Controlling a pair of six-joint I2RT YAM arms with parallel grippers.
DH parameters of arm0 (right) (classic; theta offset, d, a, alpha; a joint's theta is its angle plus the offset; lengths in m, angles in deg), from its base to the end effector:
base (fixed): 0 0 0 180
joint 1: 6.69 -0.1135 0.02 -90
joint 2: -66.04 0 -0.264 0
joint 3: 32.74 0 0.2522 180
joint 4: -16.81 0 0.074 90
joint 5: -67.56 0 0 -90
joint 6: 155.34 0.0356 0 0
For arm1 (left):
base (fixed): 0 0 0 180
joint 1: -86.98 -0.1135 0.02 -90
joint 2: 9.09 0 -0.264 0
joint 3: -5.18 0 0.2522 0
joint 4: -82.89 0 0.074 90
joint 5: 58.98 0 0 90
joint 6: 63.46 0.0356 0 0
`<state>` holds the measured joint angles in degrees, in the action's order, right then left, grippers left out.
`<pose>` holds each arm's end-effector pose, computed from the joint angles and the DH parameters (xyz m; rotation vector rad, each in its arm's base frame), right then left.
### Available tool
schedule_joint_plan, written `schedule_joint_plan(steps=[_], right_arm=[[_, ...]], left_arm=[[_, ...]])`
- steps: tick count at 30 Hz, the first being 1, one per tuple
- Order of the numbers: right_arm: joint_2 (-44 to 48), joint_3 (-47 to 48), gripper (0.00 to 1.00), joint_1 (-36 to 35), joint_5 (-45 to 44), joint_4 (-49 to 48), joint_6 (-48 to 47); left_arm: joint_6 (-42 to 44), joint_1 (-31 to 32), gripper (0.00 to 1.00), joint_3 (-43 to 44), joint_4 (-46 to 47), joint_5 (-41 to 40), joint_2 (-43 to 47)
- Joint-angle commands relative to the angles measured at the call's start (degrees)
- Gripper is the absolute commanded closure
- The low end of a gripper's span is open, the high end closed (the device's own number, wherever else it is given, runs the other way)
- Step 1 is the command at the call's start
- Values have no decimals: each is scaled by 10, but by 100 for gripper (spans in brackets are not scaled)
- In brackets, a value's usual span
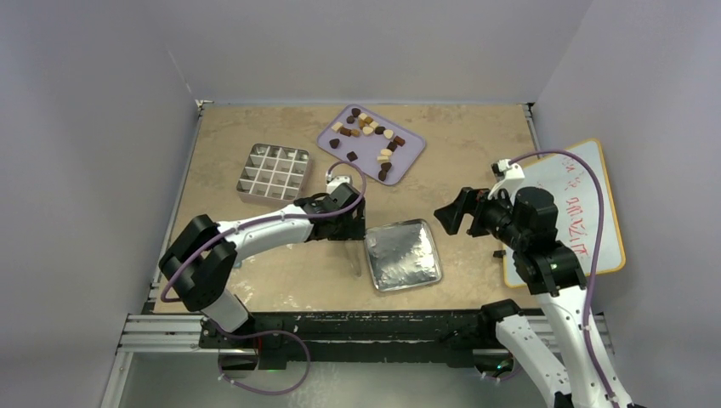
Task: Pack the chocolate
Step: Pick up the clamp at the center of the board.
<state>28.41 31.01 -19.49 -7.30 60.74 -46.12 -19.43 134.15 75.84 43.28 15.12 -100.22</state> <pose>0.1350 0.0402 0.3526 -0.0778 1.9179 0.6282 0.2216 -0.2247 0.1954 -0.0691 2.5757 -0.2524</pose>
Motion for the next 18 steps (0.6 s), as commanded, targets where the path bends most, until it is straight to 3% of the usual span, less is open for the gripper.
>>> schedule_joint_plan(steps=[1,10,18], right_arm=[[15,-3,1,0,3,2,-3],[6,4,1,0,-3,12,-6],[-1,4,1,0,-15,17,-9]], left_arm=[[-10,2,17,20,48,-14,-7],[-19,2,26,16,42,10,-60],[-9,1,32,-9,8,-16,-26]])
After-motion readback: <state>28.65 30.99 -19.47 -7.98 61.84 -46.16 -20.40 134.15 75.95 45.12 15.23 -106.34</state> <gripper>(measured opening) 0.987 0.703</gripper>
